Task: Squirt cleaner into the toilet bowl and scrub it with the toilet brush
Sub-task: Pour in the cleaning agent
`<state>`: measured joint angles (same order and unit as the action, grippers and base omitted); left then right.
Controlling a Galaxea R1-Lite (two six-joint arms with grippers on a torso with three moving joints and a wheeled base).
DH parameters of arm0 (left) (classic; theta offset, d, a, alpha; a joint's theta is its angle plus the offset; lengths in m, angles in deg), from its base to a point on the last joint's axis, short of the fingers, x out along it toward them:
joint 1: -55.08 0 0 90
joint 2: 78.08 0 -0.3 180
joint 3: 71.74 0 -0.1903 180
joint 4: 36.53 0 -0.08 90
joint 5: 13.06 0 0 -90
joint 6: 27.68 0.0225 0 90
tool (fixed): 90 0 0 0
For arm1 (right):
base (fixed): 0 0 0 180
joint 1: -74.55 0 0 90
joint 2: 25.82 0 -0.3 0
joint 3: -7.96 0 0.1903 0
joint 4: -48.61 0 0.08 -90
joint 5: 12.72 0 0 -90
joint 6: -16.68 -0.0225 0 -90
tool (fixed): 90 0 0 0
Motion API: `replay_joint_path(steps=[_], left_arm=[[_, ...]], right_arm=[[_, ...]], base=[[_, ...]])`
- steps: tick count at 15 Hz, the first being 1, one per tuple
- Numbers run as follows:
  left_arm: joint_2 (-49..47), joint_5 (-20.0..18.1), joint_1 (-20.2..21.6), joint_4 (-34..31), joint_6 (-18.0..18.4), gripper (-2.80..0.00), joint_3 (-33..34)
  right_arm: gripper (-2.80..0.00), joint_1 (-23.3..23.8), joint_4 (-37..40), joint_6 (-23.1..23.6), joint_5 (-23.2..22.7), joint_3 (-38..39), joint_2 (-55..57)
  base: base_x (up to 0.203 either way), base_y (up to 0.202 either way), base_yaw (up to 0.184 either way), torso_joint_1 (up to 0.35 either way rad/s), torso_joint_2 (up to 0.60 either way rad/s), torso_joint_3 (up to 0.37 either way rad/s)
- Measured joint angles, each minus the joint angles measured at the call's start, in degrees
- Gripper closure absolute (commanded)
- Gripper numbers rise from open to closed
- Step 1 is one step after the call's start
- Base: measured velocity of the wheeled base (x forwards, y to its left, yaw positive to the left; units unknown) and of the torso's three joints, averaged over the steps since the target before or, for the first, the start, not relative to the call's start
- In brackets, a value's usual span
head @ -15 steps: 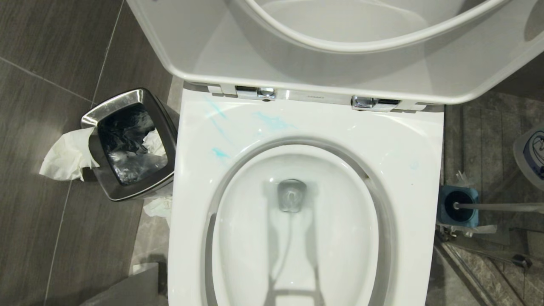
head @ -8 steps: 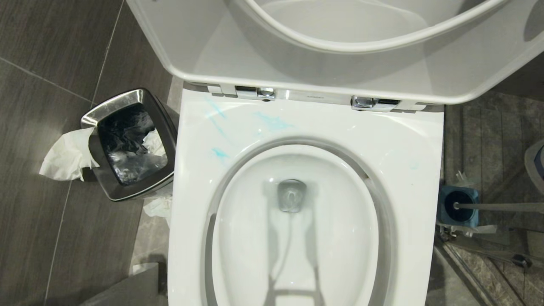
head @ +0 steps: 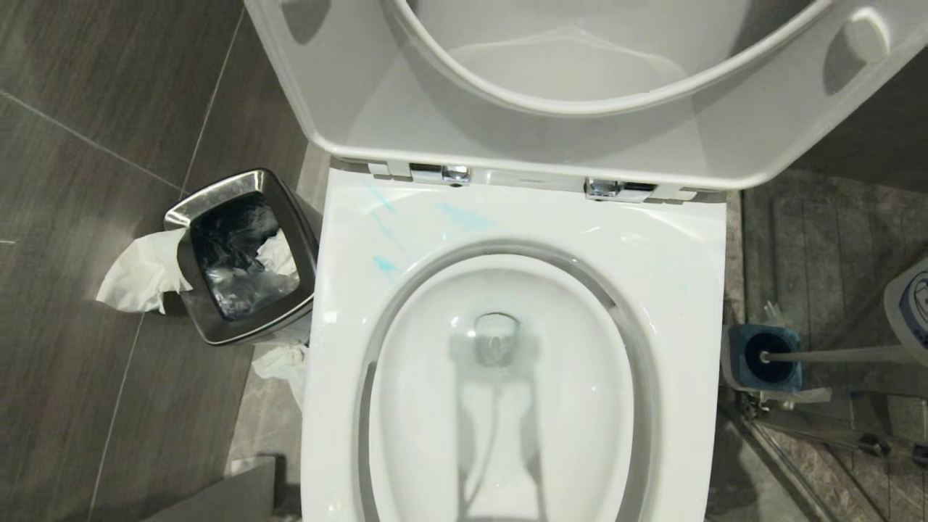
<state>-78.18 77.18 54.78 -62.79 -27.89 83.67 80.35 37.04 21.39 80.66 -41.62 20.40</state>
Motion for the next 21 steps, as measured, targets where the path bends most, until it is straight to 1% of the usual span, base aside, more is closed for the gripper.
replay_joint_path(steps=[18,21], left_arm=[[0.0,0.0,0.0,0.0,0.2,0.0,0.0],[0.0,0.0,0.0,0.0,0.1,0.0,0.0]], right_arm=[[0.0,0.0,0.1,0.0,-0.6,1.9,-2.4],[0.0,0.0,2.8,0.0,-1.7,1.9,-2.5]], base=[[0.0,0.0,0.0,0.0,0.0,0.202],[0.0,0.0,0.0,0.001,0.0,0.207]])
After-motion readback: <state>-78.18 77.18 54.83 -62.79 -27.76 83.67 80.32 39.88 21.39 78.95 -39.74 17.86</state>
